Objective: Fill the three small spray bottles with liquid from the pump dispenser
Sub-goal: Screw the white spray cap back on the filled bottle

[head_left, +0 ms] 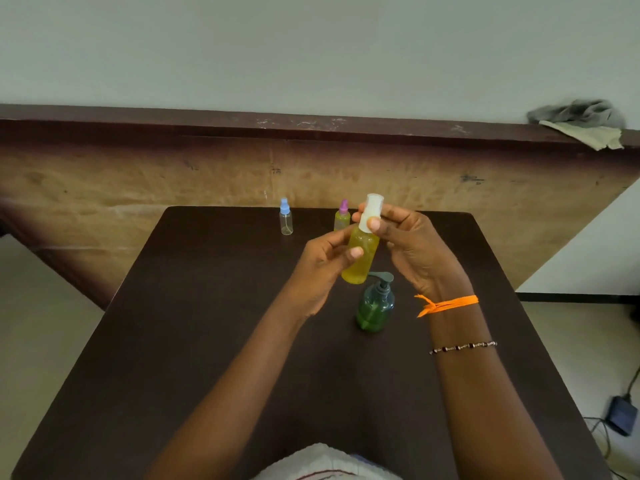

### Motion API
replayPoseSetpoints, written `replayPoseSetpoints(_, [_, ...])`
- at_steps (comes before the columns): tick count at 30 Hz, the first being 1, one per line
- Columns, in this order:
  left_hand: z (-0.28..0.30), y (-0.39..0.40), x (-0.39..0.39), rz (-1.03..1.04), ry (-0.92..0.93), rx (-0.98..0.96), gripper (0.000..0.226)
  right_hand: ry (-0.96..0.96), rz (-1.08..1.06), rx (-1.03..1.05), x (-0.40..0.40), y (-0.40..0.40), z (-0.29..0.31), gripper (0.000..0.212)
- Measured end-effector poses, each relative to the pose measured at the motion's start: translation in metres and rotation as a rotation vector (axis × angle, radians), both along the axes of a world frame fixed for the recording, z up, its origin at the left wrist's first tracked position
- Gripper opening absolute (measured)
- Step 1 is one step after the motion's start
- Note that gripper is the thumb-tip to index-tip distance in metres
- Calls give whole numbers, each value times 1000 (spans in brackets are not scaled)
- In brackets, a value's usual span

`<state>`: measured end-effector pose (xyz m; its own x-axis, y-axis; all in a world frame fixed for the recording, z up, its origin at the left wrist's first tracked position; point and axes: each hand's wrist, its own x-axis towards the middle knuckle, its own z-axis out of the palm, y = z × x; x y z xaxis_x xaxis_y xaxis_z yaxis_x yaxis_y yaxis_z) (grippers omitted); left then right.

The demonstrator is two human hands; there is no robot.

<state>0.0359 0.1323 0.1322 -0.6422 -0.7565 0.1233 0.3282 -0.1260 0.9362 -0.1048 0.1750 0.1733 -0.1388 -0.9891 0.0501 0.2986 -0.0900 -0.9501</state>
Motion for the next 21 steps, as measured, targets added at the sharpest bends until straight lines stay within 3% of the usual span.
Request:
replayPoseSetpoints(4, [0,5,-14,202,-104,-126,44,179,-332,33,11,-4,1,30])
replayPoseSetpoints(7, [1,3,-18,235,-177,-153,39,336,-470,87,17,-12,-6,33])
replayPoseSetpoints(11, [6,0,-10,104,-178,-82,40,409,-165,108,-2,-8,3,28])
replayPoseSetpoints(16, [2,-15,14,-308,-16,128,49,399,268,9,-27,-2,16,35])
replayPoseSetpoints(19, [2,-18,16,-463,51,176,55,198,377,0,-20,-4,12,49])
replayPoseSetpoints(21, [-1,-17,14,-444,69,196,53,75,366,-4,-14,-6,3,49])
